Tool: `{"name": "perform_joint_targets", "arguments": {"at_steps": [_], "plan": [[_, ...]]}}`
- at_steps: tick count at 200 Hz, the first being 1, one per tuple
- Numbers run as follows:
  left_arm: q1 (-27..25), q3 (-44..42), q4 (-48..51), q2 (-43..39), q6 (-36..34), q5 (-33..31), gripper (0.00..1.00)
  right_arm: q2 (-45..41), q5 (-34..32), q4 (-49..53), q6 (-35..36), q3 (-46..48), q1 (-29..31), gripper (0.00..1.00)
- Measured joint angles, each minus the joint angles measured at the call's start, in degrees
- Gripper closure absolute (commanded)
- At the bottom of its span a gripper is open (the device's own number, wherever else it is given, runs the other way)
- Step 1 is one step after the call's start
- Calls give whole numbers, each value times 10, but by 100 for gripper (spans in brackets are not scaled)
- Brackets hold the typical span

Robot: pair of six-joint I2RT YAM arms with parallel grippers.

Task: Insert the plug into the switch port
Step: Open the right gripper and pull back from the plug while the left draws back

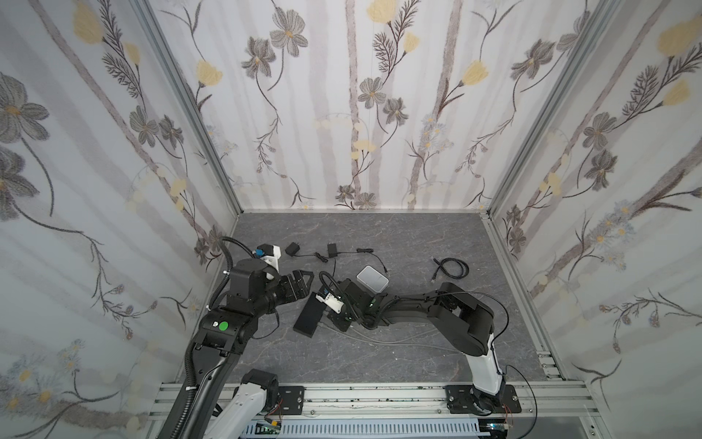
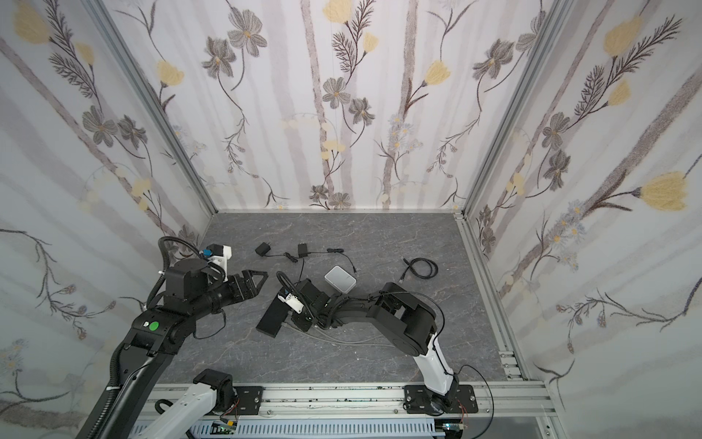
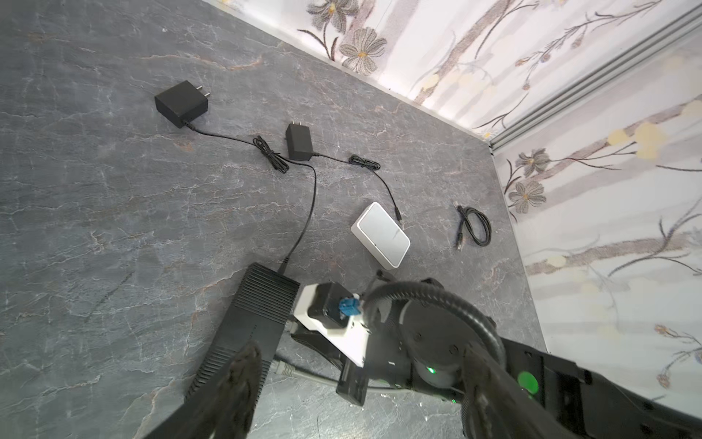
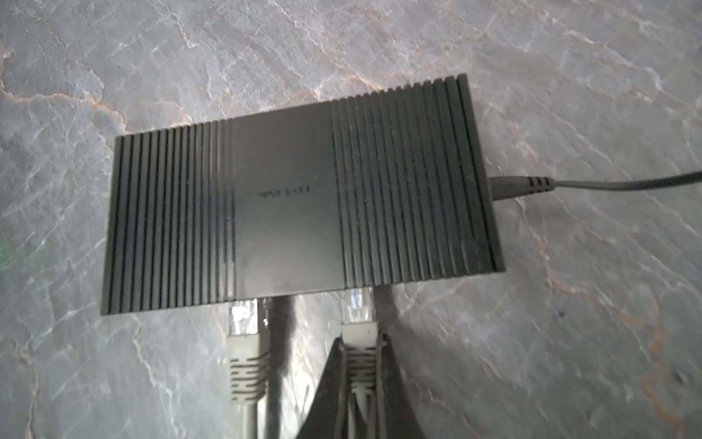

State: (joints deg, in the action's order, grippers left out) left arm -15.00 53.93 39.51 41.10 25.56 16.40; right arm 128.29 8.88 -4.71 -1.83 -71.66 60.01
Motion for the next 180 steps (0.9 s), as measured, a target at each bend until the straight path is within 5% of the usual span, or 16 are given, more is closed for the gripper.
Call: {"name": "perform_joint_targets", "arguments": {"at_steps": [58, 96, 120, 146, 180], "plan": [[1, -82, 19, -78, -16, 18, 15, 81, 17, 57, -27, -139, 5, 91], [4, -91, 8, -80, -27, 25, 15, 123, 28, 100, -41, -221, 6, 66], [12, -92, 5, -68, -29, 33, 15, 121, 32, 118, -41, -233, 2, 63], [21, -92, 2, -64, -32, 37, 16, 62, 31, 119, -41, -178, -26, 56], [23, -96, -1, -53, -33, 38, 16, -143, 24, 61, -55, 12, -85, 47]]}}
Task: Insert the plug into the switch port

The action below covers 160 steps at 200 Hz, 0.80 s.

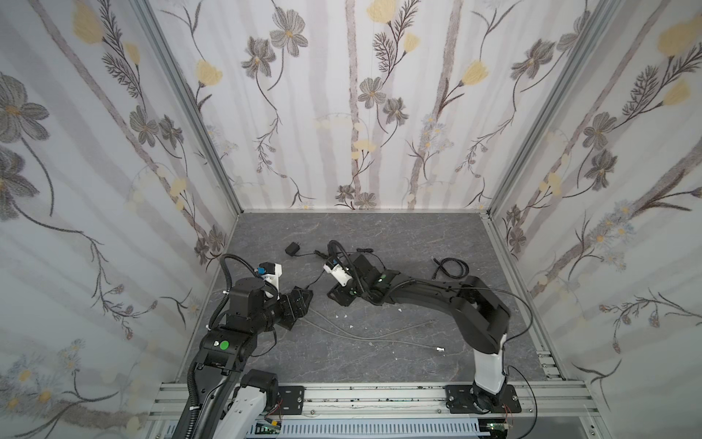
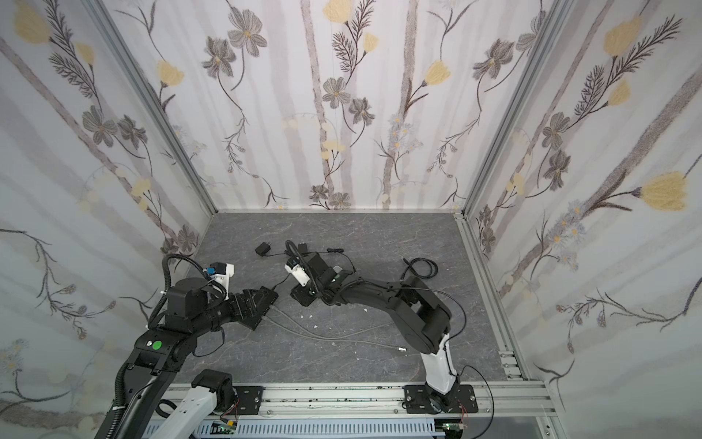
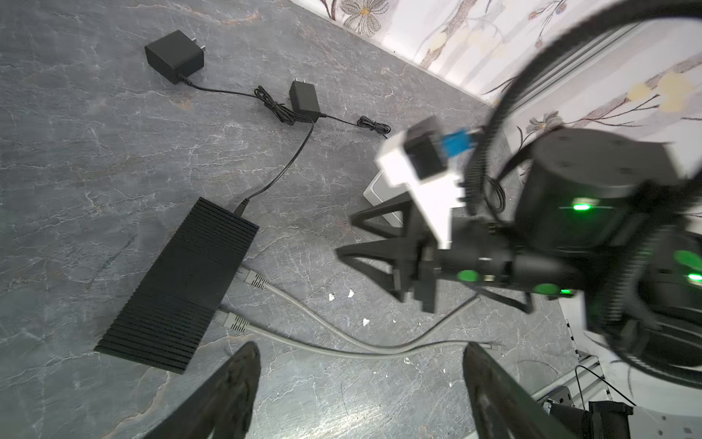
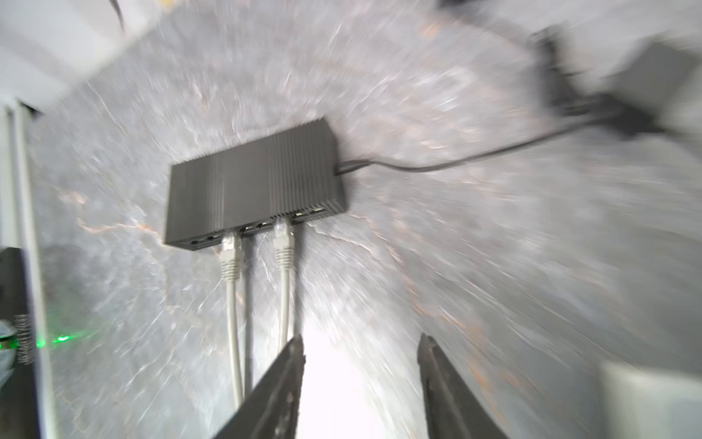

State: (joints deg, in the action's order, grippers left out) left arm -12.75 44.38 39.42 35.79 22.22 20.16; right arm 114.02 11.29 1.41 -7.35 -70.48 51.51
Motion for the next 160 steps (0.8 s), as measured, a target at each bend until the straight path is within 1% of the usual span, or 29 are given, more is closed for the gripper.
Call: {"name": "perform_joint_targets", "arguments": {"at_steps": [23, 45, 74, 114, 123, 126, 137, 160], "plan": [[1, 0, 0, 15, -2, 0, 16, -141, -5, -65, -24, 150, -37, 42], [2, 0, 0, 29, -2, -3, 17, -243, -13, -93, -67, 270, -83, 42], [2, -1, 0, 43, -2, -6, 23, -346, -4, -119, -110, 379, -103, 42], [-10, -3, -2, 51, -1, -5, 25, -511, 8, -149, -151, 503, -108, 41], [-20, -5, -3, 51, -1, -14, 27, -554, 8, -151, -159, 531, -108, 41], [-24, -7, -4, 51, 1, -18, 27, -566, 8, -150, -162, 539, -108, 39], [-52, -17, -13, 55, 6, -45, 30, -619, 7, -149, -169, 572, -109, 38], [-122, -86, -76, 85, 43, -85, 31, -728, 1, -124, -177, 625, -110, 37]]}}
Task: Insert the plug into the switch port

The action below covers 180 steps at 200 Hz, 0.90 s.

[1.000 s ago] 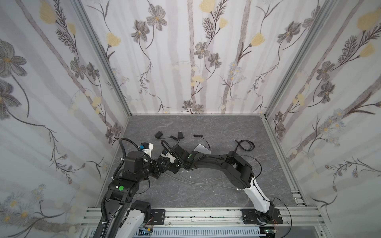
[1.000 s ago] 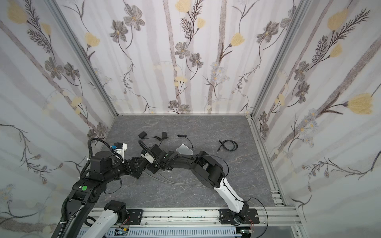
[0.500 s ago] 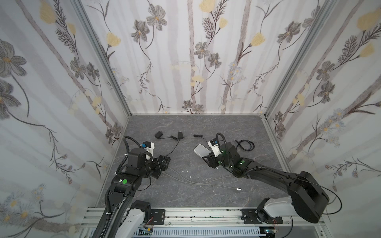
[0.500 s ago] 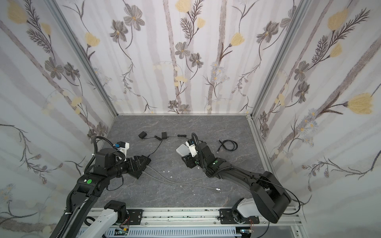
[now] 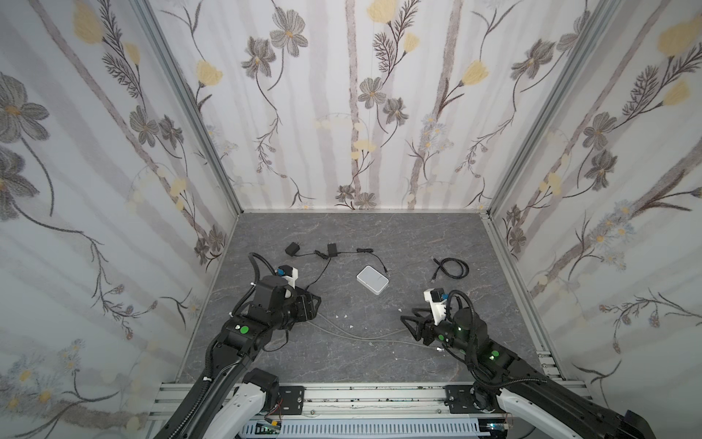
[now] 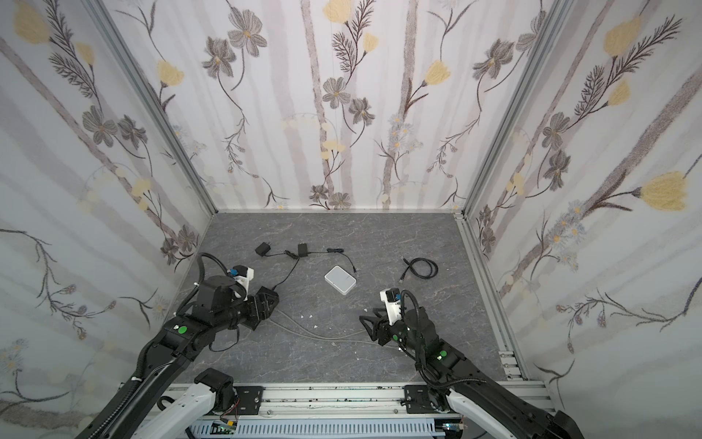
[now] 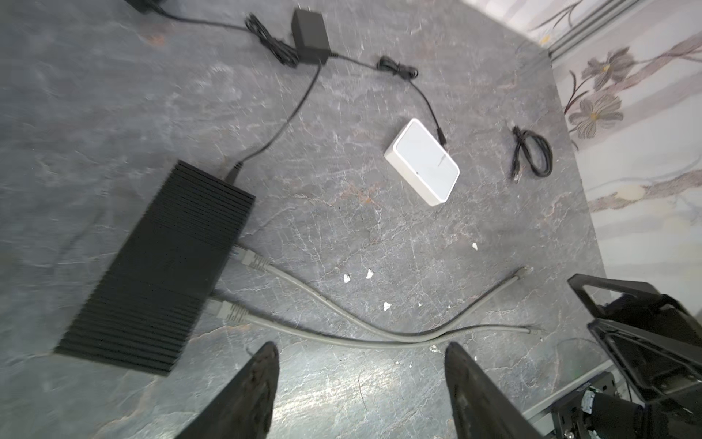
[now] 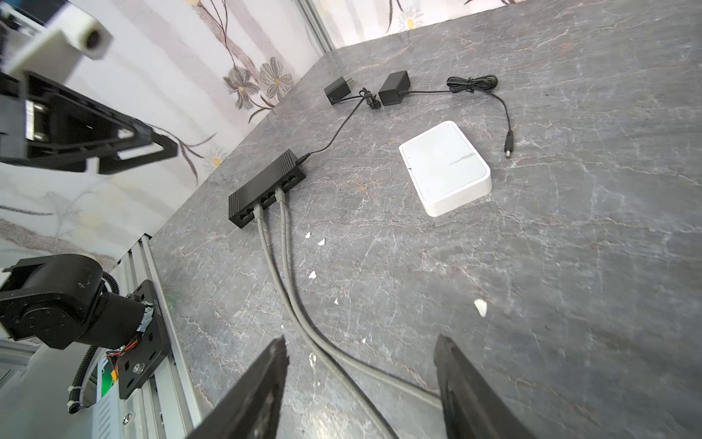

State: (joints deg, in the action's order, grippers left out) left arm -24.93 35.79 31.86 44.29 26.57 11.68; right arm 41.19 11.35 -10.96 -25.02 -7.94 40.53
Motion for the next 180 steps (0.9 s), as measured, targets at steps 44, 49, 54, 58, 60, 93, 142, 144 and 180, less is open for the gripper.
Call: {"name": "perform_joint_targets", "arguments": {"at_steps": [44, 49, 54, 58, 60, 93, 142, 144, 180], "plan": [[-104, -57, -129, 122, 84, -71, 26, -196, -16, 39, -20, 69, 0, 35], [-107, -44, -139, 145, 85, -76, 26, -209, -20, 41, -23, 73, 0, 35], [-109, -26, -150, 171, 85, -82, 26, -219, -26, 42, -25, 75, 0, 35], [-111, -12, -155, 189, 85, -84, 26, -225, -29, 43, -26, 76, 0, 35], [-111, -3, -158, 199, 85, -85, 25, -227, -31, 44, -26, 76, 0, 35], [-116, 158, -170, 356, 43, -82, 22, -196, -60, 43, -30, 76, 0, 36], [-86, 438, -61, 541, -96, -34, 21, -97, -73, 24, -34, 76, 0, 36], [-83, 447, -56, 548, -101, -31, 21, -94, -73, 23, -34, 76, 0, 36], [-40, 518, -21, 620, -130, 40, 22, -40, -73, 13, -34, 66, 0, 38]]}}
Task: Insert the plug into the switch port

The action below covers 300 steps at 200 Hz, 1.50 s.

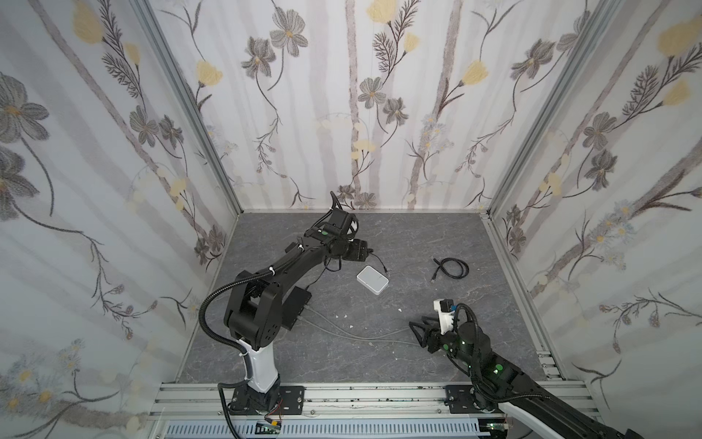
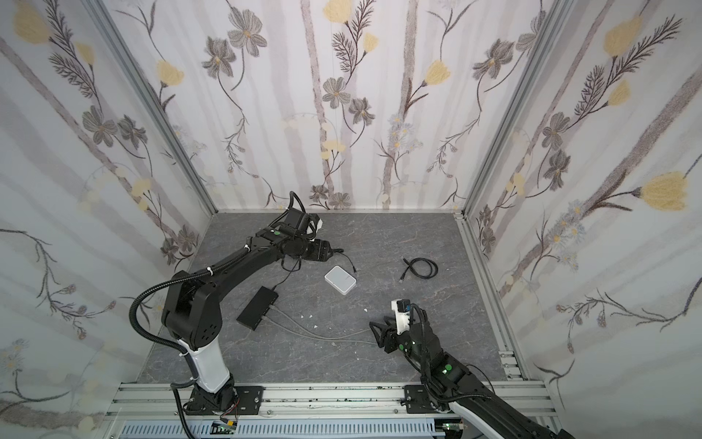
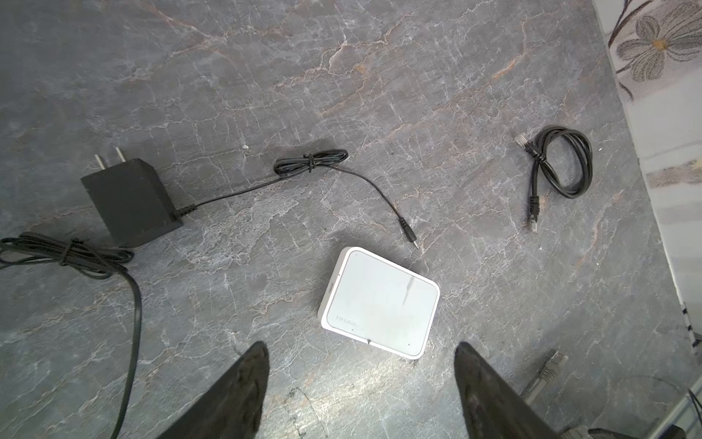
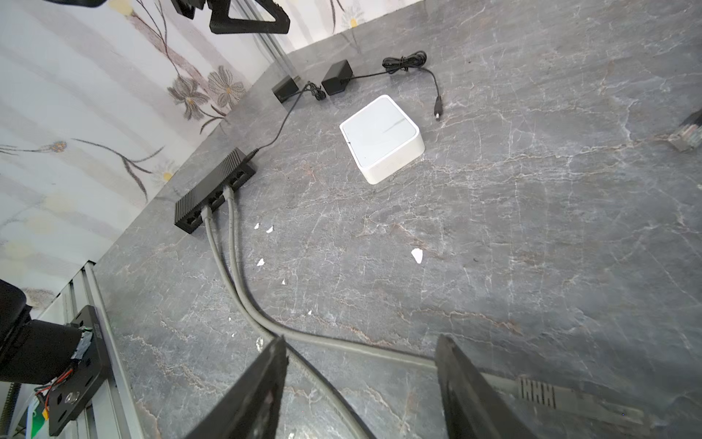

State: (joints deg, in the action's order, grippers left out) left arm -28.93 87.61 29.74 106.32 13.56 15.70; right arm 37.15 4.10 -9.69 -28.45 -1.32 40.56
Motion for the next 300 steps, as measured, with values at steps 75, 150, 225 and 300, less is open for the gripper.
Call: {"name": "perform_joint_targets", "arguments": {"at_steps": [75, 150, 225, 300], "plan": [[64, -3, -35, 4, 79, 163, 29, 442, -6, 59, 0, -358, -38, 40], [88, -2, -21, -56, 76, 169, 29, 799, -67, 268, 98, -758, -65, 53], [95, 2, -17, -64, 79, 189, 30, 901, -102, 360, 127, -850, -68, 58], [96, -11, -21, -62, 85, 196, 30, 878, -118, 372, 124, -800, -25, 59]]}}
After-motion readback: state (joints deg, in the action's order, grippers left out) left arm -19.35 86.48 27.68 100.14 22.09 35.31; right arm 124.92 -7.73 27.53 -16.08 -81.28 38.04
